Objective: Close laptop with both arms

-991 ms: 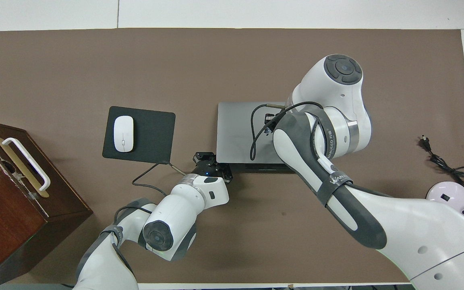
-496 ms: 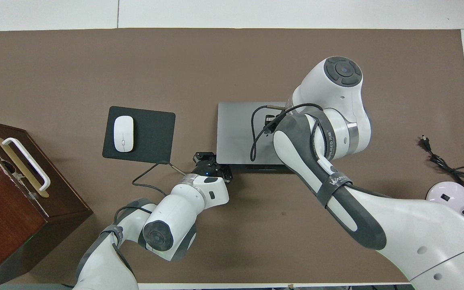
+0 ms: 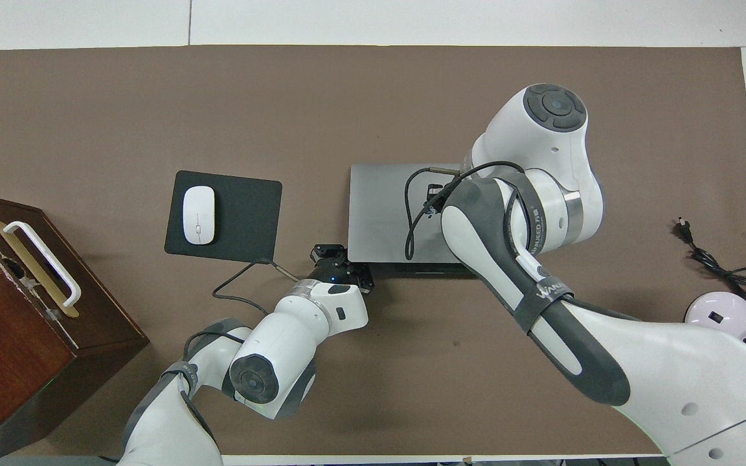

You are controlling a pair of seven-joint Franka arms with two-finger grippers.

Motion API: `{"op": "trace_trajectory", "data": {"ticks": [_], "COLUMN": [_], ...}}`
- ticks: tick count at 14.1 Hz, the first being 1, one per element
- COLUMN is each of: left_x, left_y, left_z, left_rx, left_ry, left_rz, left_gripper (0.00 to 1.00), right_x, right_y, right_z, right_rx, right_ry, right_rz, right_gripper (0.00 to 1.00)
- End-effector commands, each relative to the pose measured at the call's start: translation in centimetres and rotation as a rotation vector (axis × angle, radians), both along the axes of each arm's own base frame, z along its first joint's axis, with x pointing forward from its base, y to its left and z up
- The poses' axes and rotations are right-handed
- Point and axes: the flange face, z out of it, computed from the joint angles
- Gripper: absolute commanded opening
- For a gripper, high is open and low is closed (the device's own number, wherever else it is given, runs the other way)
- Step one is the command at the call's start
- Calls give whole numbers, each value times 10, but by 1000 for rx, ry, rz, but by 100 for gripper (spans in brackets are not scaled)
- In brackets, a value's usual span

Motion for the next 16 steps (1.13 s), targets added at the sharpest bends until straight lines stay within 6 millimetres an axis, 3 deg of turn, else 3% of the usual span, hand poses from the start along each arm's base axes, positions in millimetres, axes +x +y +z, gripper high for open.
{"op": "trace_trajectory", "data": {"ticks": [1, 5, 9, 11, 13, 16], "left_x": [3, 6, 7, 8, 8, 8], "left_y": [21, 24, 25, 25, 25, 24], "left_z": [-37, -37, -34, -32, -27, -13], "left_rx": [65, 58, 40, 32, 26, 5], "left_ry": [46, 49, 62, 78, 88, 114], "left_rz": [16, 33, 60, 77, 86, 114], "left_gripper": [0, 0, 0, 0, 0, 0], "right_x": [10, 21, 12, 6, 4, -5], "right_y": [-13, -53, -111, -146, -191, -243], "right_z": [57, 133, 184, 205, 247, 277], "right_rx": [20, 12, -86, -143, -167, -203], "right_ry": [36, 5, -82, -96, -163, -216], "right_rz": [-9, -13, 111, 220, 289, 339], "right_gripper": [0, 0, 0, 0, 0, 0]}}
